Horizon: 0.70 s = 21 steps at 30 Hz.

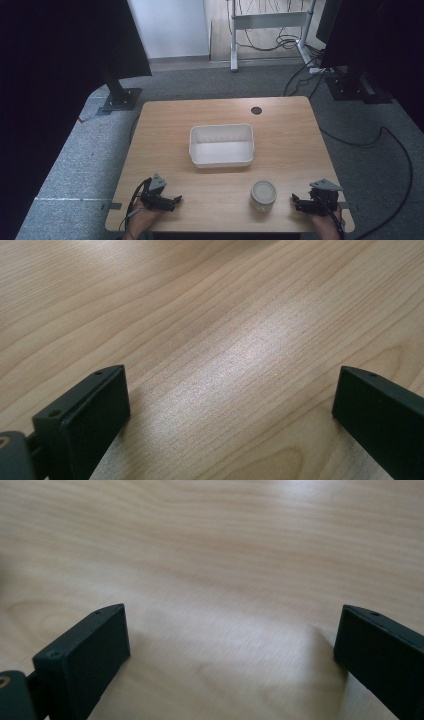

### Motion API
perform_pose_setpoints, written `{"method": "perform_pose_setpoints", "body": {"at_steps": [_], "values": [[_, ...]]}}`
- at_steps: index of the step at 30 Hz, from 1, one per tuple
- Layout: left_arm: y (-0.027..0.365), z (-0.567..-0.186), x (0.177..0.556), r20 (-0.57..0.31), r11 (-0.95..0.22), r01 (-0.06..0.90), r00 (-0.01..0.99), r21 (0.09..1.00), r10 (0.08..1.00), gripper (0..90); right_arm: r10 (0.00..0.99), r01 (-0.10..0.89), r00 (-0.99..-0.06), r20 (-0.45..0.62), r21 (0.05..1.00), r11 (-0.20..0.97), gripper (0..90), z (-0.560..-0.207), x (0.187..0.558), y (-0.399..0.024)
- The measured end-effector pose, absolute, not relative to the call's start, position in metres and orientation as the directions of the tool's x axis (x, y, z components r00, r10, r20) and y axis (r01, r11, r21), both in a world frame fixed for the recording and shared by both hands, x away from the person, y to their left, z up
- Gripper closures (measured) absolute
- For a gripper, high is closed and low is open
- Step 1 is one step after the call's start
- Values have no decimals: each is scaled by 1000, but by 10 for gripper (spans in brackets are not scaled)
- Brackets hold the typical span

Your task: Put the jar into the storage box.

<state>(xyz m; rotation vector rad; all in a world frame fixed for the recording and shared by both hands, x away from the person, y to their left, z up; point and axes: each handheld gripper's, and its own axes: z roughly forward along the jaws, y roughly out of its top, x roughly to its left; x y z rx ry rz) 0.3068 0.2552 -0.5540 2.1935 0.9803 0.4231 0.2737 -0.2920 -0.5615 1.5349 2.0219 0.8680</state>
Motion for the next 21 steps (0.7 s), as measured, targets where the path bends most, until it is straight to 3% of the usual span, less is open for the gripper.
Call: {"method": "perform_pose_setpoints", "body": {"at_steps": [21], "values": [[254,-554,307,17,-482,524,664,703,747,0,961,675,-276,18,715,181,2,-562,281,-293]]}}
